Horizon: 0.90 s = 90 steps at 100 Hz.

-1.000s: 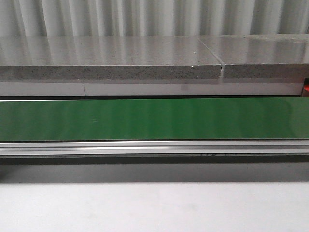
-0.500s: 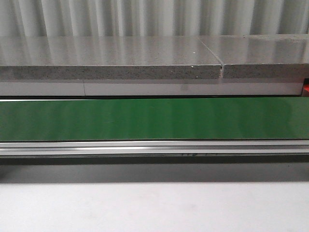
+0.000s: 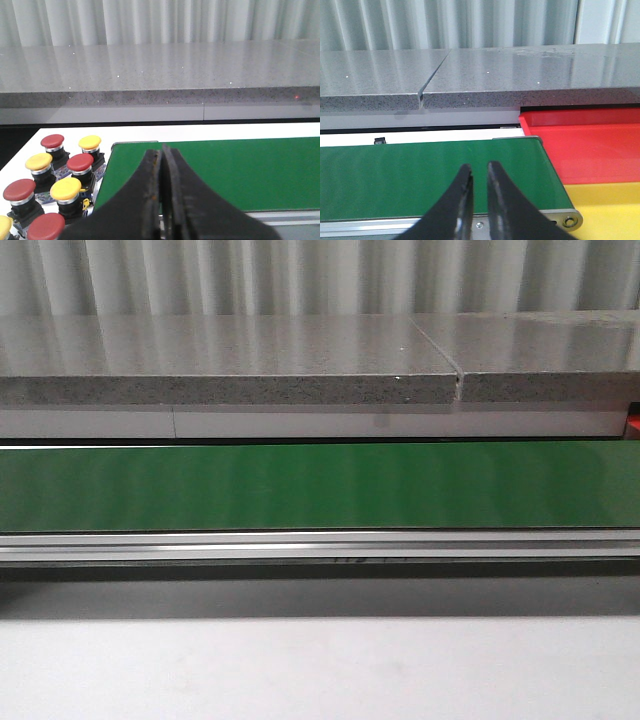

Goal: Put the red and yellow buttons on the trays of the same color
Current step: 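Move the left gripper down over a red push button beside the belt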

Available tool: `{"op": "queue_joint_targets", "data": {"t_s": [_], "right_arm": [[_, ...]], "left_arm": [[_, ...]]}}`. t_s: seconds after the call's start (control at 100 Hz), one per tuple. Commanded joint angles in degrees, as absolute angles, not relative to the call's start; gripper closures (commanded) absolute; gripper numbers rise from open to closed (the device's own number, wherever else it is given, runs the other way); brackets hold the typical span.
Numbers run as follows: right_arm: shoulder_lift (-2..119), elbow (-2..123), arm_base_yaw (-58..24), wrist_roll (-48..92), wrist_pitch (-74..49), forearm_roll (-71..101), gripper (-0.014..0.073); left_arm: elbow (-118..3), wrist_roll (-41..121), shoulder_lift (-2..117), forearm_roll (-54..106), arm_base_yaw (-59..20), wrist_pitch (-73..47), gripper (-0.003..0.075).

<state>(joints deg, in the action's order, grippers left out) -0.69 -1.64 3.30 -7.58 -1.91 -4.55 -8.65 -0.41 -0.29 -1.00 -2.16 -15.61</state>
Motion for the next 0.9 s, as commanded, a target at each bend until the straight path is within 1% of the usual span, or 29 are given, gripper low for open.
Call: {"op": "queue_joint_targets", "data": {"t_s": [0.0, 0.13, 0.25, 0.51, 0.55, 0.62, 0.65, 0.67, 0.72, 0.79, 0.84, 0.89], "right_arm": [[-1.8, -0.6, 3.5, -7.2, 2.3, -4.7, 0.0494], [-1.8, -0.6, 3.5, -7.2, 2.3, -4.7, 0.0494], [-1.8, -0.6, 3.5, -7.2, 2.3, -4.7, 0.0494], [-1.8, -0.6, 3.5, -7.2, 2.3, -4.7, 0.0494], [-1.8, -0.6, 3.5, -7.2, 2.3, -4.7, 0.0494], [-1.8, -0.6, 3.5, -7.2, 2.3, -4.7, 0.0494], [-1.8, -0.6, 3.5, -7.2, 2.3, -4.7, 0.0494], [-1.8, -0.6, 3.5, -7.2, 2.3, -4.7, 0.0494], [-1.8, -0.6, 3.5, -7.2, 2.3, -4.7, 0.0494], [-1.8, -0.6, 3.5, -7.2, 2.3, -4.7, 0.0494], [-1.8, -0.6, 3.5, -7.2, 2.3, -4.7, 0.0494], [-1.8, -0.6, 3.5, -7.2, 2.3, -4.7, 0.0494]], "left_arm": [[-12.7, -1.1, -0.9, -0.5, -2.1, -14.0, 0.0741], [-17.2, -1.1, 2.5, -0.5, -2.1, -19.6, 0.0741], [-21.5, -0.9, 8.1, -0.8, -2.1, -24.2, 0.0741], [-30.1, -0.9, 21.6, -2.0, -2.1, -26.3, 0.0732], [-31.3, -0.9, 23.3, -2.0, -2.1, -26.3, 0.0708], [-33.2, -0.9, 26.6, -2.0, -2.1, -26.3, 0.0617], [-33.8, -0.9, 28.2, -2.0, -2.1, -26.3, 0.0556], [-34.3, -0.9, 29.1, -2.0, -2.1, -26.3, 0.0531], [-35.3, -0.9, 31.1, -2.0, -2.1, -26.3, 0.0423], [-36.8, -0.9, 33.8, -2.0, -2.1, -26.4, 0.0316], [-38.0, -0.9, 35.7, -2.0, -2.1, -26.6, 0.028], [-39.2, -1.0, 37.6, -1.7, -2.1, -27.3, 0.0279]]}}
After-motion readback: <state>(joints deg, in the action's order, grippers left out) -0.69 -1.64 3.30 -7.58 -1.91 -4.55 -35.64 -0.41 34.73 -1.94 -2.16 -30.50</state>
